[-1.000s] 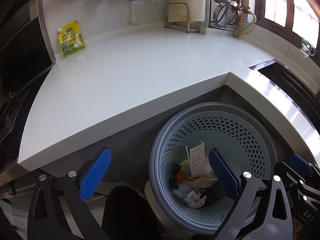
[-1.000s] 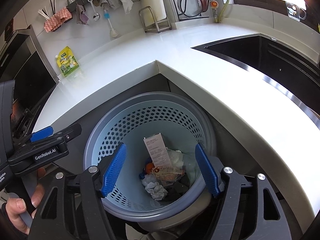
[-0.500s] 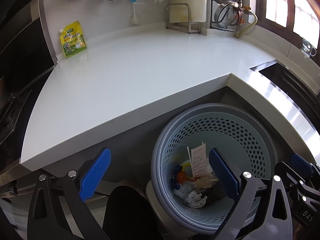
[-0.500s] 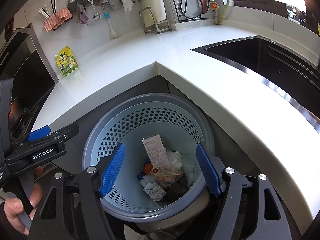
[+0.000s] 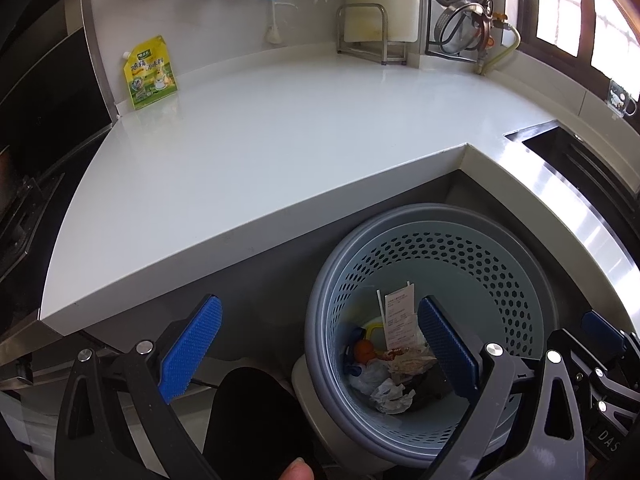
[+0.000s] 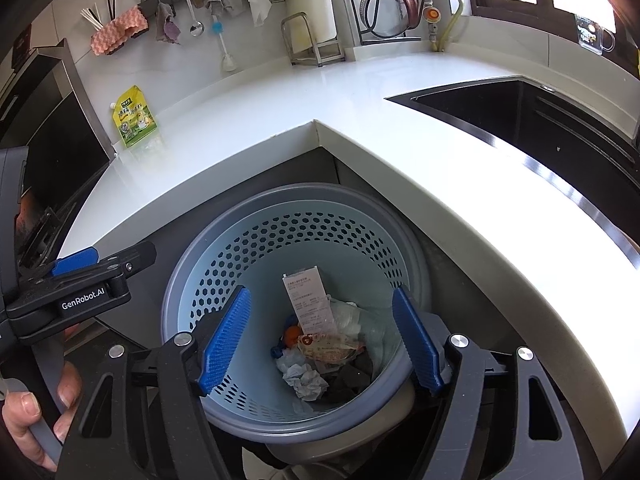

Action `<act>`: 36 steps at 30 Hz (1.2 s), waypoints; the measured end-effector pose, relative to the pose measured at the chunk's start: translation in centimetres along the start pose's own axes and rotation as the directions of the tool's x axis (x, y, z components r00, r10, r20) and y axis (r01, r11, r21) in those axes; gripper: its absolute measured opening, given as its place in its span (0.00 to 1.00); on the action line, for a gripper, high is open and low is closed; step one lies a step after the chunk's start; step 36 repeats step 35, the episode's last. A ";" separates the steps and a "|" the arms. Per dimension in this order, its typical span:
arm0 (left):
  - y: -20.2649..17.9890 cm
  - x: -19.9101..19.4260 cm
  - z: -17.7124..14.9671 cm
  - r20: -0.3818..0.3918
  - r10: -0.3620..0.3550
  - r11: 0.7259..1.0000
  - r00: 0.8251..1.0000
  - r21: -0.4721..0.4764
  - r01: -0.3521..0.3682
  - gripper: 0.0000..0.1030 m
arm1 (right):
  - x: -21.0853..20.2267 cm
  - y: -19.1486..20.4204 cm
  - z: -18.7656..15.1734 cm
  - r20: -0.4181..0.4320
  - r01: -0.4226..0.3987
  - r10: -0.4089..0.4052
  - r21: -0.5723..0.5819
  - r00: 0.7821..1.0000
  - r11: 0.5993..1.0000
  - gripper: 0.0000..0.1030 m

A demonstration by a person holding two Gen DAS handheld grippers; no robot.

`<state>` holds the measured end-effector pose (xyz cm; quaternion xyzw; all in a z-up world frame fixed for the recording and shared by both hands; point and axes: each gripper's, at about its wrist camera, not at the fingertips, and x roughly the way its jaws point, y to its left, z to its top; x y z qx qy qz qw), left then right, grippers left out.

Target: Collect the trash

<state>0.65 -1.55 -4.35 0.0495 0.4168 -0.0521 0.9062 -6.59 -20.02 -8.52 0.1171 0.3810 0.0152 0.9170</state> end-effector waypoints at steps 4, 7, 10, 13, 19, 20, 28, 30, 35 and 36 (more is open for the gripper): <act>0.0 0.1 0.0 0.000 0.009 1.000 1.000 0.002 -0.009 0.94 | 0.0 0.0 0.0 0.000 0.000 0.000 0.000 1.000 1.000 0.68; -0.1 0.1 -0.1 -0.003 0.011 1.000 1.000 0.004 -0.011 0.94 | 0.1 0.1 -0.1 -0.001 0.001 -0.001 -0.002 1.000 1.000 0.68; 0.0 0.2 -0.1 -0.006 0.010 1.000 1.000 0.001 -0.010 0.94 | 0.1 0.2 -0.2 -0.002 0.000 0.000 -0.002 1.000 1.000 0.68; 0.1 0.2 -0.2 -0.007 0.009 1.000 1.000 -0.003 -0.009 0.94 | 0.2 0.2 -0.3 -0.002 0.000 0.000 -0.002 1.000 1.000 0.68; 0.3 0.2 -0.3 -0.009 0.007 1.000 1.000 -0.006 -0.007 0.94 | 0.2 0.3 -0.4 -0.002 0.001 -0.001 -0.001 1.000 1.000 0.68; 0.4 0.3 -0.3 -0.010 0.004 1.000 1.000 -0.006 -0.004 0.94 | 0.2 0.3 -0.4 -0.003 -0.001 0.001 0.000 1.000 1.000 0.68; 0.6 0.5 -0.5 -0.018 -0.007 1.000 1.000 -0.015 0.006 0.94 | 0.3 0.4 -0.6 -0.004 -0.003 0.003 0.000 1.000 1.000 0.68; 0.5 0.6 -0.6 -0.017 0.000 1.000 1.000 -0.014 -0.001 0.94 | 0.3 0.4 -0.7 -0.004 -0.004 0.004 0.001 1.000 1.000 0.68; 0.5 0.6 -0.6 -0.016 0.008 1.000 1.000 -0.010 -0.008 0.94 | 0.3 0.4 -0.7 -0.004 -0.003 0.003 0.001 1.000 1.000 0.68; 0.5 0.6 -0.6 -0.016 0.008 1.000 1.000 -0.010 -0.008 0.94 | 0.3 0.4 -0.7 -0.004 -0.003 0.003 0.001 1.000 1.000 0.68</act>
